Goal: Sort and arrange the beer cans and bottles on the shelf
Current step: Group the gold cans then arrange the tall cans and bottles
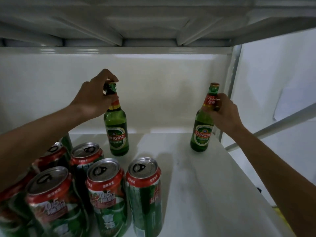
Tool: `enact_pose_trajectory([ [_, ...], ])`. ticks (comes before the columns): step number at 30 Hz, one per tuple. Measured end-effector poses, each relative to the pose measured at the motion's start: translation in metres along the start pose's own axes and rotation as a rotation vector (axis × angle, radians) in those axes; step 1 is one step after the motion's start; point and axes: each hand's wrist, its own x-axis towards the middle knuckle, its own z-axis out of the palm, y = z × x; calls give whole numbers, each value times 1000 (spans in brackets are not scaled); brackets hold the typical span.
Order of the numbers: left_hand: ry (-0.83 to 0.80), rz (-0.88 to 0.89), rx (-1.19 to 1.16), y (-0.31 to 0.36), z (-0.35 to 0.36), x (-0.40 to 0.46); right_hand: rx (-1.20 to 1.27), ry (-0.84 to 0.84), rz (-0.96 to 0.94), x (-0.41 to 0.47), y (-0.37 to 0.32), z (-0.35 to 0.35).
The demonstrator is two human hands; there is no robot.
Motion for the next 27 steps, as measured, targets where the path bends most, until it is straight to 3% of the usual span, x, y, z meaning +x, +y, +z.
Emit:
enact_pose_trajectory([
  [14,-138,167,-230,89,11,-25,-21,10,-110,-66,-29,-39],
  [27,-160,196,-198,152,22,-60,77,4,-125,-110,-28,-80],
])
